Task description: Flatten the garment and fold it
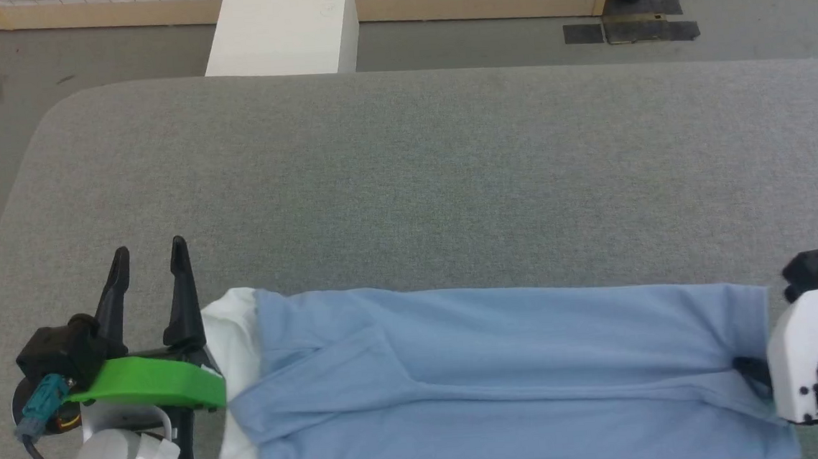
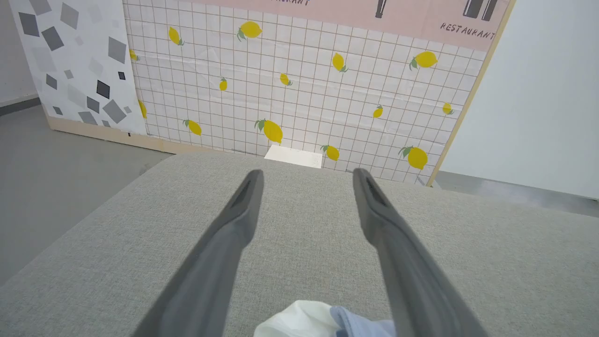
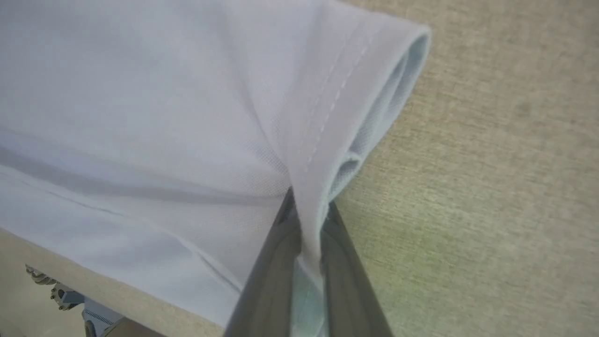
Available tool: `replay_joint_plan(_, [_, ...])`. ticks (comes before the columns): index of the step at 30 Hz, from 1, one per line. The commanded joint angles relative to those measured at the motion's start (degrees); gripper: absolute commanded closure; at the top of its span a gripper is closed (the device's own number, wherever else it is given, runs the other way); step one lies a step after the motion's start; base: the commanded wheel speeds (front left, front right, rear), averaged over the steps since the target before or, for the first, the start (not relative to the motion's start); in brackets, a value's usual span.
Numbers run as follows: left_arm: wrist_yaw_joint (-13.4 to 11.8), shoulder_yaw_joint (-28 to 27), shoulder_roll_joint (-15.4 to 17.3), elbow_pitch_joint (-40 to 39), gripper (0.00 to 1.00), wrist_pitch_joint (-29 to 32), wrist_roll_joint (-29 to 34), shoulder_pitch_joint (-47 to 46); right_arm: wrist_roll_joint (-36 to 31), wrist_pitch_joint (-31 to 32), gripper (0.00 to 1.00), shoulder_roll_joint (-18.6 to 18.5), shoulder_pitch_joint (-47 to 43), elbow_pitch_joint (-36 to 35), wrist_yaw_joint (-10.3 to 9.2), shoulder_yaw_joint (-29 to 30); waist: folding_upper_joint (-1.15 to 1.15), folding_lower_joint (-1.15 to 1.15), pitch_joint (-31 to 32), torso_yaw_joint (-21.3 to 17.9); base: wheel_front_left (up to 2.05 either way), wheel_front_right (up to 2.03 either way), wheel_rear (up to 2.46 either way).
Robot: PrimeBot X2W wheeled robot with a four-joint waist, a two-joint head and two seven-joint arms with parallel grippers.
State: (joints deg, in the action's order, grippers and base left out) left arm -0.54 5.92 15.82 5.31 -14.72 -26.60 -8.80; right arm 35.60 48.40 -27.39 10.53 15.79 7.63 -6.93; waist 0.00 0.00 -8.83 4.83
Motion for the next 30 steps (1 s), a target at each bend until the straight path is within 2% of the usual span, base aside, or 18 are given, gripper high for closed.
replay_joint_plan(1, [0.28,-0.24,-0.32,-0.11,0.0,-0.28,0.49,0.6,-1.2,0.54,1.0,-1.33,0.12,1.57,-0.14,1.91,0.0,0.0,0.22,-0.14,0.0,0.0,0.0])
replay_joint_plan(8, [0.29,-0.13,-0.35,-0.05,0.0,-0.25,0.3,1.05,-6.16,1.48,1.0,-3.64,0.7,4.69,-0.14,10.94,0.0,0.0,0.35,-0.4,0.0,0.0,0.0])
replay_joint_plan(13, [0.16,-0.04,-0.24,-0.12,0.0,0.04,0.01,1.08,-12.71,3.55,1.0,-3.35,1.47,6.19,-0.14,17.63,0.0,0.0,0.09,-0.5,0.0,0.0,0.0])
replay_joint_plan(17, [0.08,0.02,-0.13,0.03,0.0,0.13,-0.2,1.14,-16.73,5.92,1.0,-2.09,1.94,5.29,-0.14,20.41,0.0,0.0,0.26,-0.63,0.0,0.0,0.0])
replay_joint_plan(23, [0.07,0.1,0.31,0.32,0.0,0.4,-0.5,1.93,-17.69,12.81,1.0,-1.98,1.68,-1.96,-0.14,17.08,0.0,0.0,1.34,-1.23,0.0,0.0,0.0])
replay_joint_plan(30, [-0.42,0.13,0.51,0.15,0.0,0.71,-0.79,3.27,-12.68,25.15,1.0,-2.21,0.45,-16.37,-0.14,9.37,0.0,0.0,3.34,-1.79,0.0,0.0,0.0])
